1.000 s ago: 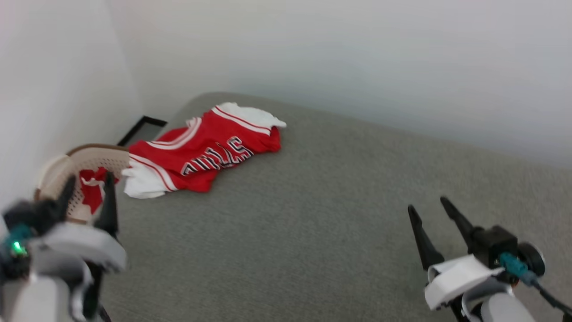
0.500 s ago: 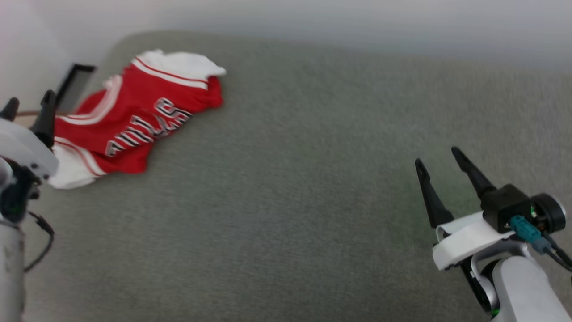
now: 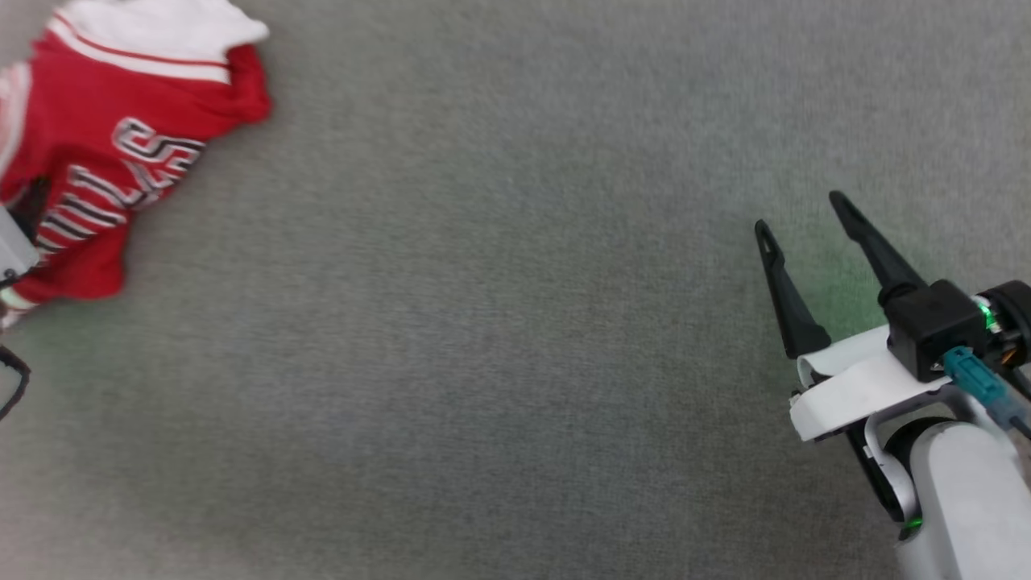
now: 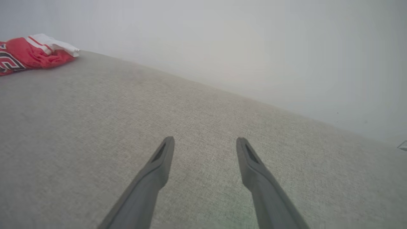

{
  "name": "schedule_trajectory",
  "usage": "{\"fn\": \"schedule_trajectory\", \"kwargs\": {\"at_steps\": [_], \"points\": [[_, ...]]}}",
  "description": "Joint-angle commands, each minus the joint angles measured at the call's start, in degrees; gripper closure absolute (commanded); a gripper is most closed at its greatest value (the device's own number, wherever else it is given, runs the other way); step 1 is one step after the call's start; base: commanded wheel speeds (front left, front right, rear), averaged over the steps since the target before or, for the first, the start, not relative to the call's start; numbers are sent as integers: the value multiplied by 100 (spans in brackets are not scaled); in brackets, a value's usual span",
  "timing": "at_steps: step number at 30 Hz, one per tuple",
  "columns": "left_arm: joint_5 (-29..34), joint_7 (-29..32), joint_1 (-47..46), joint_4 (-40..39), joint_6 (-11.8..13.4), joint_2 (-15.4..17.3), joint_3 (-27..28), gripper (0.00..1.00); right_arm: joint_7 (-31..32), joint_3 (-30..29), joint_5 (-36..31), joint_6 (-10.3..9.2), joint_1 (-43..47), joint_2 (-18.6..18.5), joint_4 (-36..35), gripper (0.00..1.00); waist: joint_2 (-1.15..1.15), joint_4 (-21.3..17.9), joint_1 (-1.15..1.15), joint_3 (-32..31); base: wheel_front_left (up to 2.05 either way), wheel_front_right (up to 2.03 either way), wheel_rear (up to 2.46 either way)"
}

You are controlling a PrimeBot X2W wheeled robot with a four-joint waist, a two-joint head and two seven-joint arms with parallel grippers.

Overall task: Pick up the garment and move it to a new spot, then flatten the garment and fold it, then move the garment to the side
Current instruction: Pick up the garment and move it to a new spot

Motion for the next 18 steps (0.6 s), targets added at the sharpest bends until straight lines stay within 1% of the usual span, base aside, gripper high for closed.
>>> {"fn": "schedule_trajectory", "kwargs": {"at_steps": [1,3,7,11,15,16,17,18], "points": [[-79,64,-163,269,6,44,-38,0,67,-25,-57,-8,-71,-8,-144,0,0,-300,0,498,0,0,0],[-132,218,-329,507,6,30,-126,0,144,-47,-93,-8,-29,-4,-279,0,0,-312,0,580,0,0,0],[-179,338,-485,938,6,-24,-234,0,284,-77,-136,-8,22,-13,-511,0,0,-325,0,719,0,0,0],[-202,288,-541,1141,6,-102,-336,0,353,-100,-138,-8,72,-27,-649,0,0,-308,0,794,0,0,0],[-272,348,-595,1398,6,-252,-413,0,443,-131,-186,-8,105,11,-772,0,0,-261,0,826,0,0,0],[-327,369,-597,1419,6,-301,-415,53,473,-127,-196,-8,102,25,-787,0,0,-246,0,820,0,0,0],[-382,311,-608,1450,5,-316,-387,100,478,-134,-211,-8,105,29,-787,0,0,-224,0,807,0,0,0],[-375,301,-619,1477,6,-303,-415,100,477,-130,-213,-8,106,30,-784,0,0,-204,0,786,0,0,0]]}}
